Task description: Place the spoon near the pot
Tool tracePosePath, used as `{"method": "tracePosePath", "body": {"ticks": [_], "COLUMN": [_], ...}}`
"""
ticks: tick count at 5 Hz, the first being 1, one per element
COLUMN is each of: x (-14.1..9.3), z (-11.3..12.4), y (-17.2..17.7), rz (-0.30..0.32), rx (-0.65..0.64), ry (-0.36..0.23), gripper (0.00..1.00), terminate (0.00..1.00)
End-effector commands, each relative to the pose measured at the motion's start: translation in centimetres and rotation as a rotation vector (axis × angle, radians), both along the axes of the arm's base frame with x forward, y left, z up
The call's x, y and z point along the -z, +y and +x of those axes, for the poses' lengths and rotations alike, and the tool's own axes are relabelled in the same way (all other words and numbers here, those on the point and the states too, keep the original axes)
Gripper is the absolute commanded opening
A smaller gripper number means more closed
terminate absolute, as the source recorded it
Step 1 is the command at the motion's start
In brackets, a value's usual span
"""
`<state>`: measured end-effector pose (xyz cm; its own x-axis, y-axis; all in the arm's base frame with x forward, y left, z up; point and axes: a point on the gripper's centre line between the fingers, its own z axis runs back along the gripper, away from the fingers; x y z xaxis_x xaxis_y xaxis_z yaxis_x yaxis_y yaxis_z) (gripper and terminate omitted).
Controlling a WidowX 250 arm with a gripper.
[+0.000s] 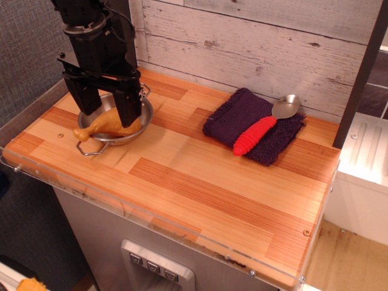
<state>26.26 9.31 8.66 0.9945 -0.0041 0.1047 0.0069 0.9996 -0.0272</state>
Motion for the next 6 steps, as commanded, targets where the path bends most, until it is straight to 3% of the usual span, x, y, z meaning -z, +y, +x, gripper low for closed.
{"method": "tracePosePath", "body": {"ticks": [1, 3, 4, 6], "x": [0.0, 1.0, 1.8, 1.9], "z": [0.0, 3.7, 6.7, 11.5], "y": [0.0, -5.5, -9.4, -13.5], "rz": [0.0, -0.027, -0.03, -0.033], "rx": [0.0, 0.1, 0.1, 0.049], "ry": [0.0, -0.023, -0.034, -0.059], "gripper": [1.0, 1.0, 1.0, 1.0], "terminate": [0.0, 0.0, 0.0, 0.0]}}
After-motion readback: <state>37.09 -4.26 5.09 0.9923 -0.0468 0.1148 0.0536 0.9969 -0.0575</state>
